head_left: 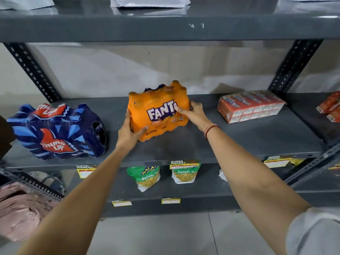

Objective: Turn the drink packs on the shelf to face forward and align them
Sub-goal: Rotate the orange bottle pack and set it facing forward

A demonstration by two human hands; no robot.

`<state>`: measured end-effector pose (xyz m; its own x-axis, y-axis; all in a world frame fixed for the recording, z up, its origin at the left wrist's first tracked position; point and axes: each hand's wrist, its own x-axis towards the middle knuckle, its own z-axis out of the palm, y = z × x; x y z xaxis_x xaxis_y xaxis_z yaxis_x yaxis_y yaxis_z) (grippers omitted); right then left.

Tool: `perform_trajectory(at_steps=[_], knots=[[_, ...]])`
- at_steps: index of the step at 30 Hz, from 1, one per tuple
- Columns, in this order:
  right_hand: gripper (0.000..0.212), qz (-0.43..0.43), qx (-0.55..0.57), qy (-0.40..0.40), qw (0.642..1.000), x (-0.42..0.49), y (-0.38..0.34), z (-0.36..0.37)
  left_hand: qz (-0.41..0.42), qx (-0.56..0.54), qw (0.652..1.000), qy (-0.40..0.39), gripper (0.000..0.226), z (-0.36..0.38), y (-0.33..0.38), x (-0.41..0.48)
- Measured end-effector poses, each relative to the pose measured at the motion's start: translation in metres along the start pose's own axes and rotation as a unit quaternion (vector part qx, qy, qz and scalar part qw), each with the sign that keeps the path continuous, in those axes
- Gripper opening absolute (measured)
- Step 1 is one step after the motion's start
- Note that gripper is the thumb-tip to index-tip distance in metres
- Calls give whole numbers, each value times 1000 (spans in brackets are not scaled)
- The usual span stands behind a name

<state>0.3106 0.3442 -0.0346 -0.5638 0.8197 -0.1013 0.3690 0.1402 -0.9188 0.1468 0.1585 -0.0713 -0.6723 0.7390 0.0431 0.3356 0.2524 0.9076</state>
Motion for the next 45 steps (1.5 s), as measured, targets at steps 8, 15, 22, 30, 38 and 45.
perform_trajectory(at_steps=[8, 15, 22, 30, 38, 45], knots=[[73, -21, 32, 50, 998, -42, 23, 19, -3, -49, 998, -32, 67, -17, -10, 4], [69, -50, 33, 81, 995, -77, 36, 23, 24, -16, 999, -32, 64, -21, -18, -27], [69, -67, 32, 111, 991, -114, 50, 30, 49, -16, 998, -21, 60, -23, -22, -60], [69, -68, 43, 119, 990, -119, 50, 34, 45, -28, 999, -10, 57, -22, -20, -66], [64, -74, 78, 142, 984, -122, 61, -4, 152, -54, 966, 201, 24, 50, 4, -124], [40, -79, 24, 261, 962, -84, 83, -108, 262, -16, 962, -73, 17, 168, 91, -92]])
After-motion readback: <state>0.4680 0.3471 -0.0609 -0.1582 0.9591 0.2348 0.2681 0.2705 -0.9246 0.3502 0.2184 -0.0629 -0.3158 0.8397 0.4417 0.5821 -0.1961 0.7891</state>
